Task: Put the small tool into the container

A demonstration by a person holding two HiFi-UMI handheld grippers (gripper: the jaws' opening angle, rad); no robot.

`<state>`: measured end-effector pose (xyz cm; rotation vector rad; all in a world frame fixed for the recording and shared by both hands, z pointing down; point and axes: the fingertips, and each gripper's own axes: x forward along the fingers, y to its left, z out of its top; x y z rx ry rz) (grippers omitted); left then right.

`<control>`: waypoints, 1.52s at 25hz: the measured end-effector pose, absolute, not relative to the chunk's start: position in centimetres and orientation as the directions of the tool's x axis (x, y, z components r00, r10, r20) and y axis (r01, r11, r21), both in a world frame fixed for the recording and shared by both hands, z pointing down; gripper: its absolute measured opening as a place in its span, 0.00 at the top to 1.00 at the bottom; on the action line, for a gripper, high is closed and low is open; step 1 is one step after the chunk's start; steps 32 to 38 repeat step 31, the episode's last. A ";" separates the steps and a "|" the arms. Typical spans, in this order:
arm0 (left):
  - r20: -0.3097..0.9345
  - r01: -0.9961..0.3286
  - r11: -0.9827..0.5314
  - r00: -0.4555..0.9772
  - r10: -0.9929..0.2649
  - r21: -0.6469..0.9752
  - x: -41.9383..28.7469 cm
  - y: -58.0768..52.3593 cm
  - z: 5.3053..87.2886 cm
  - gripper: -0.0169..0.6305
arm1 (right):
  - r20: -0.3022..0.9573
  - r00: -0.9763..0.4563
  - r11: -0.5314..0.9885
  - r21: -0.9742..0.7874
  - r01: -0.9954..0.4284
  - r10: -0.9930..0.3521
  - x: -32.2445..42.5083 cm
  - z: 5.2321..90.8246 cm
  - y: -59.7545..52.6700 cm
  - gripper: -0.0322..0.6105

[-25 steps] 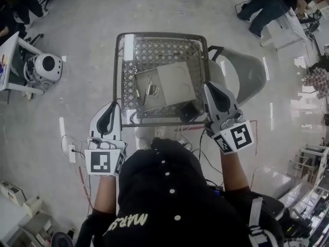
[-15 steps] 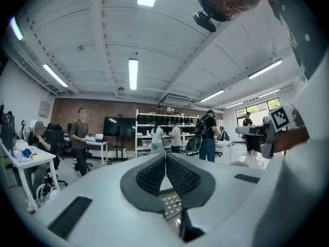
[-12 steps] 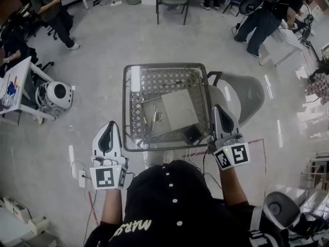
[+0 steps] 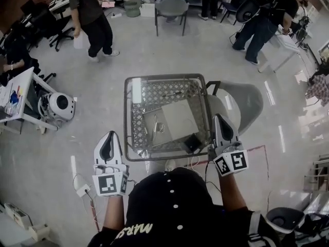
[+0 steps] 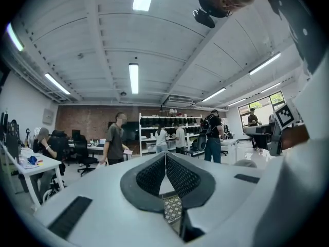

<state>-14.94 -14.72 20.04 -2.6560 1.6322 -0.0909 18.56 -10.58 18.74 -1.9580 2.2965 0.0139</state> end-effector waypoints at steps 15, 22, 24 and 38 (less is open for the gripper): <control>0.059 -0.888 -0.458 0.455 -0.888 -0.039 -14.3 -14.9 20.4 0.93 | -0.090 -0.181 0.184 -0.024 -0.983 -0.979 17.1 18.3 -11.0 0.93; 0.060 -0.886 -0.462 0.459 -0.886 -0.040 -13.8 -14.8 20.3 0.93 | -0.093 -0.191 0.195 -0.032 -0.980 -0.977 17.2 18.1 -10.9 0.93; 0.062 -0.886 -0.462 0.460 -0.886 -0.040 -13.8 -14.7 20.3 0.93 | -0.093 -0.195 0.198 -0.030 -0.980 -0.976 17.1 18.1 -10.8 0.93; 0.056 -0.883 -0.467 0.464 -0.884 -0.047 -14.1 -14.4 20.4 0.93 | -0.097 -0.209 0.212 -0.024 -0.977 -0.973 16.1 18.2 -10.8 0.93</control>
